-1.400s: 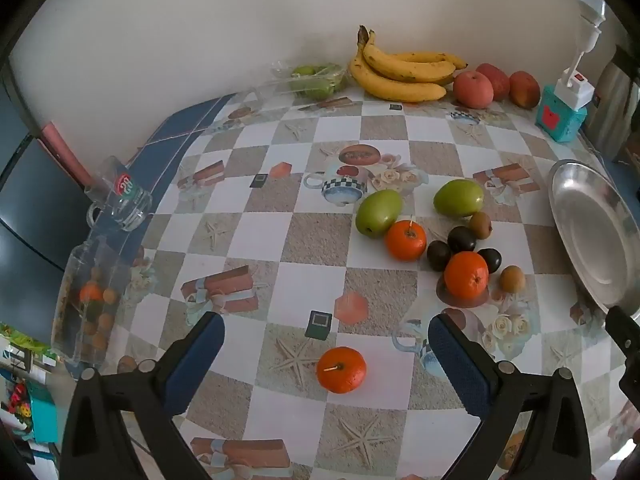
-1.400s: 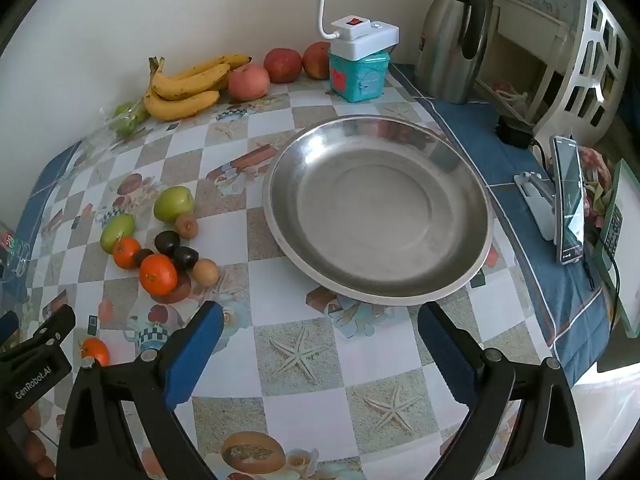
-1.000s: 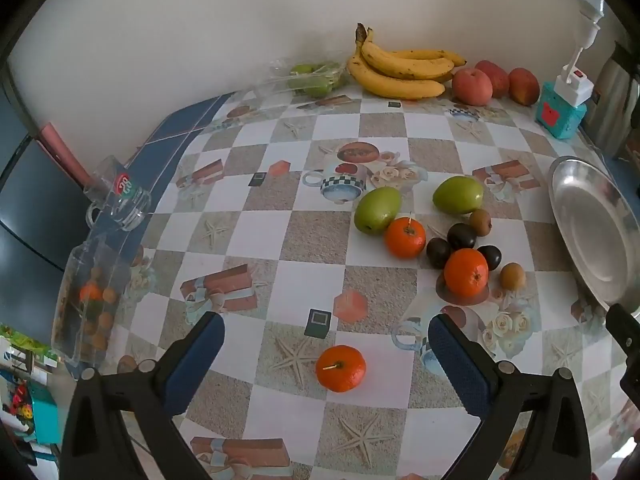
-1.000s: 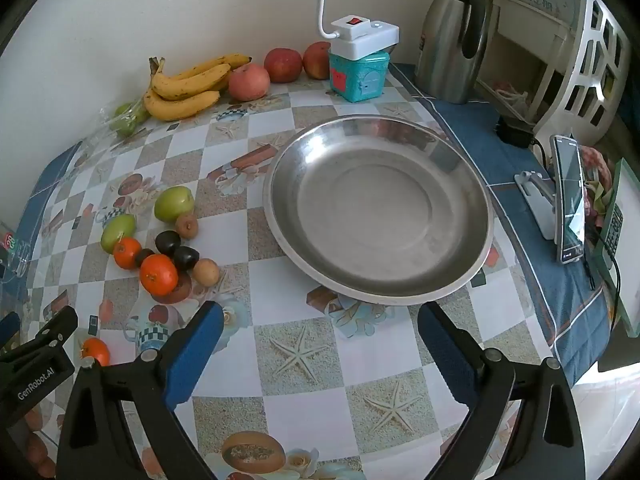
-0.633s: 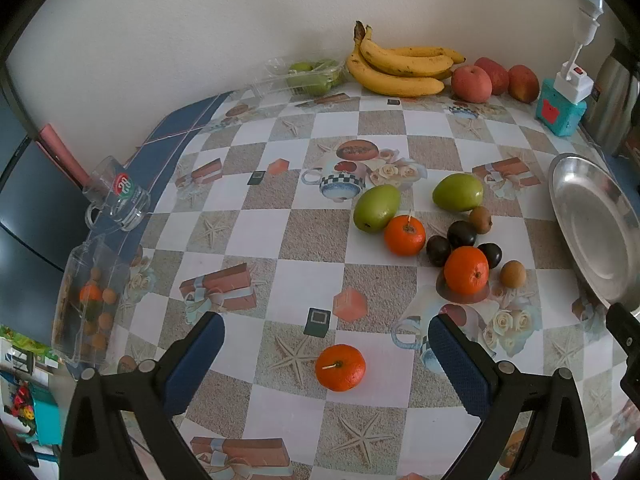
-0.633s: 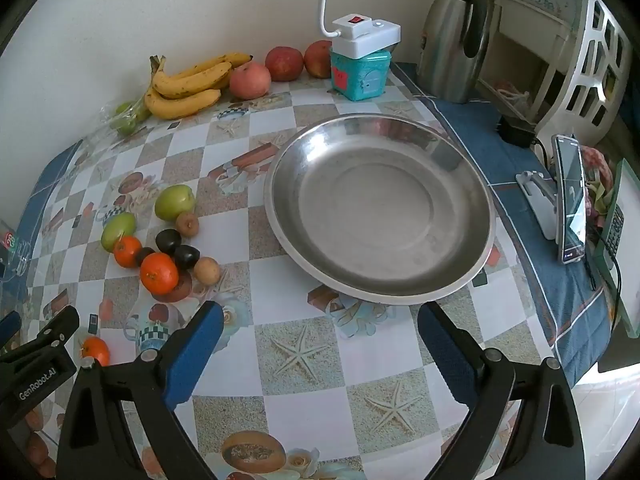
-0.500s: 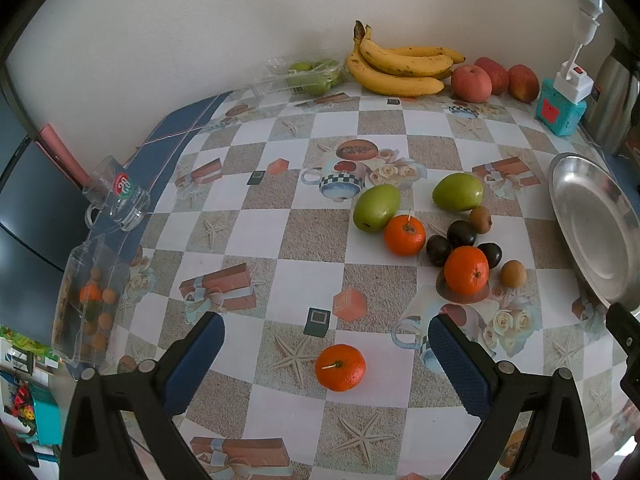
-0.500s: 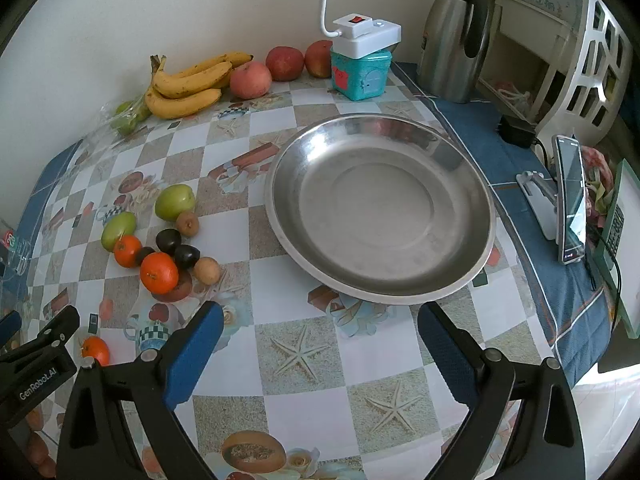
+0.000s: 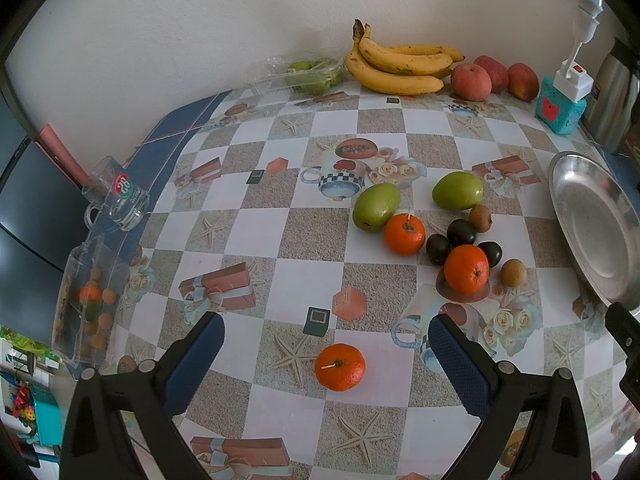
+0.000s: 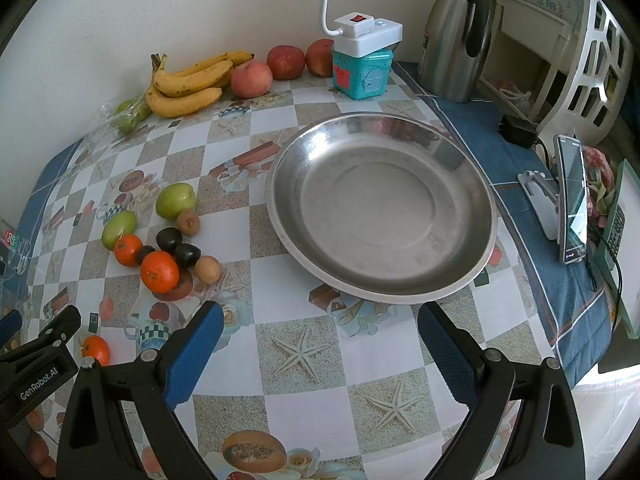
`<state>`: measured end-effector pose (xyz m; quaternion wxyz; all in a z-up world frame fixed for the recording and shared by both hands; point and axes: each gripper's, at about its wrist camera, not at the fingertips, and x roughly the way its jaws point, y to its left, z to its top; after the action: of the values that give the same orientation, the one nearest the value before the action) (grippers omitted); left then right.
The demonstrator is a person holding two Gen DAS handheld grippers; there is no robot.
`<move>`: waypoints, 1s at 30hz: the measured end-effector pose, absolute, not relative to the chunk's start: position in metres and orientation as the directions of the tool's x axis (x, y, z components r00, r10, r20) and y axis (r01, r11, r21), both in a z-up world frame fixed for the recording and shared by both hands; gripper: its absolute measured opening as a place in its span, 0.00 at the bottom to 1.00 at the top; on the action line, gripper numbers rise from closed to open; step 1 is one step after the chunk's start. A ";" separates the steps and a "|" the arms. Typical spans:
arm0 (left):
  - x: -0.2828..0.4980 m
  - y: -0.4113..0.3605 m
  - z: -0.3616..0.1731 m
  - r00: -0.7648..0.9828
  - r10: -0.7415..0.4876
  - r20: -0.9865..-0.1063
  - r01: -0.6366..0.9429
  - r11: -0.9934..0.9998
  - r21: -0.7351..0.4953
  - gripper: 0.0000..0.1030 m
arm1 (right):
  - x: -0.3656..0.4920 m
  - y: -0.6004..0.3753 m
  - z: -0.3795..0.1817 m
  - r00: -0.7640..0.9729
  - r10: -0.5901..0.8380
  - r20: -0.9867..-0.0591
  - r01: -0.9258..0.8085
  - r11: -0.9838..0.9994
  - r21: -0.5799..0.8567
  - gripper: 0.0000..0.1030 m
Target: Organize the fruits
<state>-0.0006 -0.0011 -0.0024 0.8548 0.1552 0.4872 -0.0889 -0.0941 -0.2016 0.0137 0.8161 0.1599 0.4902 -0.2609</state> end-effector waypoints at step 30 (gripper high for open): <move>0.000 -0.002 -0.002 0.507 0.001 -0.862 0.304 0.936 0.180 1.00 | -0.095 -0.202 0.014 0.384 -0.267 -0.884 0.582 0.813 0.007 0.95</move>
<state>-0.0001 -0.0015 -0.0021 0.8539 0.1560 0.4885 -0.0889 -0.0949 -0.2018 0.0142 0.8162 0.1606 0.4903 -0.2600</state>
